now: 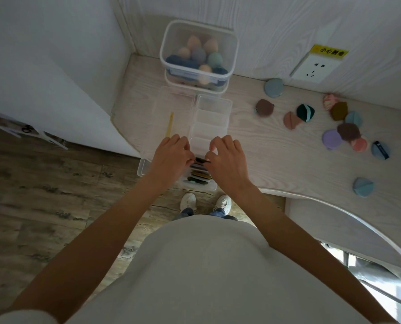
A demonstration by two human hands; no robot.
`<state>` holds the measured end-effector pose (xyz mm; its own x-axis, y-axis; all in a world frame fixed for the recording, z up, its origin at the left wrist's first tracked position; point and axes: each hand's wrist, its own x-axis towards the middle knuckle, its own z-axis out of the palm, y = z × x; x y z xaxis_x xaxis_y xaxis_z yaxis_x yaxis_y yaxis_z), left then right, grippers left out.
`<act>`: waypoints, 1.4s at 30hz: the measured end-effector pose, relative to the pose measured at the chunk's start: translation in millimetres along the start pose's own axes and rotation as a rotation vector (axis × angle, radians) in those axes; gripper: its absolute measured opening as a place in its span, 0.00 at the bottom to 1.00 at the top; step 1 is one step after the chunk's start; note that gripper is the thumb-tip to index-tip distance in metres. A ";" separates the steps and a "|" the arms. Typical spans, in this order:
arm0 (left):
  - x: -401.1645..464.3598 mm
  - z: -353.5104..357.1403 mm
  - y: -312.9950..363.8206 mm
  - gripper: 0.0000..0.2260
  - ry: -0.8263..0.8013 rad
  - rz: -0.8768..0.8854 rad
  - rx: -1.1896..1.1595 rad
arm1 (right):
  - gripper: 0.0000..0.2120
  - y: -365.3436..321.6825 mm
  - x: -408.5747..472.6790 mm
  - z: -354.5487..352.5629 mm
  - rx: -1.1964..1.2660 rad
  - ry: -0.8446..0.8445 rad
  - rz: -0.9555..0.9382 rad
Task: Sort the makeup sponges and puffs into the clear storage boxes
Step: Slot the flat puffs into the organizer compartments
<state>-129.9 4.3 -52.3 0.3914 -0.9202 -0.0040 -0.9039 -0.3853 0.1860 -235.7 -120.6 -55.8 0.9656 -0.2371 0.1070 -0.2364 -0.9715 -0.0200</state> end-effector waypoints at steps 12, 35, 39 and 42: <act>0.9 14.2 -4.0 0.03 0.076 0.094 0.015 | 0.06 5.0 -0.9 11.4 -0.030 -0.055 -0.023; 195.0 17.1 80.7 0.11 -0.149 0.079 -0.327 | 0.15 208.8 6.7 33.9 0.449 -0.067 0.608; 236.8 43.3 88.5 0.15 -0.172 -0.020 -0.343 | 0.17 220.7 16.5 50.5 0.357 -0.088 0.517; 252.6 57.1 88.1 0.19 -0.293 -0.041 -0.200 | 0.19 223.9 13.9 53.8 0.276 -0.103 0.468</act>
<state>-120.5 -266.0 -93.0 0.3344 -0.8962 -0.2914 -0.8256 -0.4277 0.3680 -269.3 -341.8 -112.3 0.7731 -0.6300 -0.0735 -0.6191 -0.7242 -0.3037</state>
